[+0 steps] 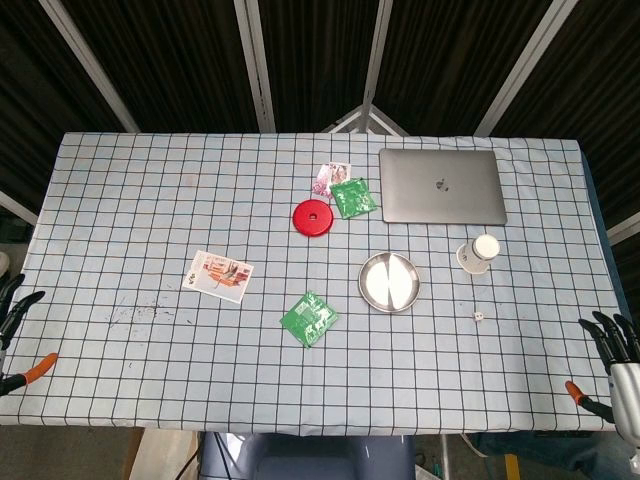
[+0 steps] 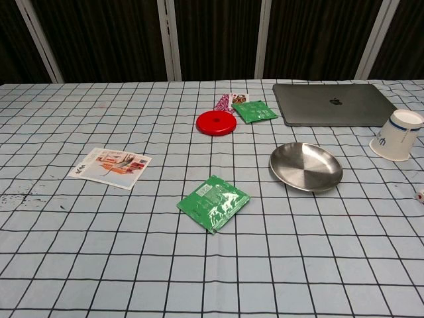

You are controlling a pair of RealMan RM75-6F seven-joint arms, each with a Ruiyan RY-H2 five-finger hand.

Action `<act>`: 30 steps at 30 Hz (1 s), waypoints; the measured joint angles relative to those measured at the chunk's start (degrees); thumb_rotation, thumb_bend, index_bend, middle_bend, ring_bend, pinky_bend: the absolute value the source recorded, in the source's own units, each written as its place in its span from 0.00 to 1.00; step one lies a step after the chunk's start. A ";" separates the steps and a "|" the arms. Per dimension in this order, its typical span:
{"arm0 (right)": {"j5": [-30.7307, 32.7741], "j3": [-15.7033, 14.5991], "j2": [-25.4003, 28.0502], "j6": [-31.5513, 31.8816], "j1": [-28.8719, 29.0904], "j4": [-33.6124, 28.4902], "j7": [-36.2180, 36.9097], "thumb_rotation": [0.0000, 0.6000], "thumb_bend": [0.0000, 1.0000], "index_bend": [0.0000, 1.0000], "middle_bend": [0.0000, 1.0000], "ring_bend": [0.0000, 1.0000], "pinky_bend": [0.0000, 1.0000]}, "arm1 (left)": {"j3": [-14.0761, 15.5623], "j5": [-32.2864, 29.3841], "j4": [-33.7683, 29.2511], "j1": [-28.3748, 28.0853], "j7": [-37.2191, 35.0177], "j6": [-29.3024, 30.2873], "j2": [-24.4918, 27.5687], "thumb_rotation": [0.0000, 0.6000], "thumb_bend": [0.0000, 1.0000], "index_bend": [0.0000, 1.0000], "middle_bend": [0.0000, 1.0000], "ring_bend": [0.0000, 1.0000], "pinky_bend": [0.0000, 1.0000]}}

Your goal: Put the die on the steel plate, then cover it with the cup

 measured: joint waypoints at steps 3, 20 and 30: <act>-0.09 -0.06 -0.08 0.06 -0.06 0.08 0.01 1.00 0.03 0.21 0.16 0.11 0.00 | 0.12 -0.24 -0.35 -0.05 0.22 -0.50 0.20 1.00 0.26 0.15 0.00 0.00 0.13; -0.55 -0.77 -0.78 -2.53 0.97 1.15 1.57 1.00 0.03 0.25 0.16 0.11 0.00 | 0.19 -0.43 -0.78 -0.58 0.16 -1.77 0.38 1.00 0.26 0.15 0.00 0.00 0.13; -0.57 -0.90 -2.88 -10.68 5.72 6.10 8.82 1.00 0.03 0.28 0.16 0.11 0.00 | 0.19 -0.87 -1.24 -0.86 1.63 -2.73 0.01 1.00 0.26 0.15 0.00 0.00 0.13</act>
